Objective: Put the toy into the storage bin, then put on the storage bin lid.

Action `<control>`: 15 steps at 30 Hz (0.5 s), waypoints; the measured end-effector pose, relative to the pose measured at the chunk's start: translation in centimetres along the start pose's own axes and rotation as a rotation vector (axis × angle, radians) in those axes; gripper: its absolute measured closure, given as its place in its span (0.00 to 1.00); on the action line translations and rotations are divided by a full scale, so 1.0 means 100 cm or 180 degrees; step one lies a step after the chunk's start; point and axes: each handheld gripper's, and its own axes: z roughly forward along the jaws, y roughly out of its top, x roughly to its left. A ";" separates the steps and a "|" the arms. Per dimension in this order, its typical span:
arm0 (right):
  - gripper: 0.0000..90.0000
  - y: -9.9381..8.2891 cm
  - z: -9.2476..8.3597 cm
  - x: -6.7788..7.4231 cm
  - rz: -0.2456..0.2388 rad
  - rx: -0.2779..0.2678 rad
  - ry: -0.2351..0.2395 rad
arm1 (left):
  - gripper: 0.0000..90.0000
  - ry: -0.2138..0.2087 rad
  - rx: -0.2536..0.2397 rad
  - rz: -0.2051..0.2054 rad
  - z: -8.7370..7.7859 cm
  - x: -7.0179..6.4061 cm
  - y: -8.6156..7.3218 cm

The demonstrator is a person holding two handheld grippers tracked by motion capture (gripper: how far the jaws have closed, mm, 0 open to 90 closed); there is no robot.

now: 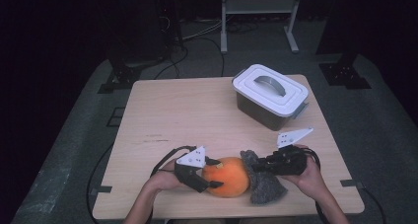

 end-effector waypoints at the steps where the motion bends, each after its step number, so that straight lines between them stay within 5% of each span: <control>1: 0.85 0.002 0.000 0.001 -0.0014 -0.0010 -0.0002 | 0.38 -0.0008 0.0001 0.0010 0.000 0.000 0.000; 9: 0.85 0.009 0.007 0.006 -0.0070 -0.0024 -0.0023 | 0.38 0.0000 0.0018 0.0043 0.000 -0.001 0.001; 15: 0.85 0.000 0.020 -0.012 0.0094 0.0075 0.0103 | 0.38 -0.0002 -0.0007 0.0034 0.001 0.000 -0.001</control>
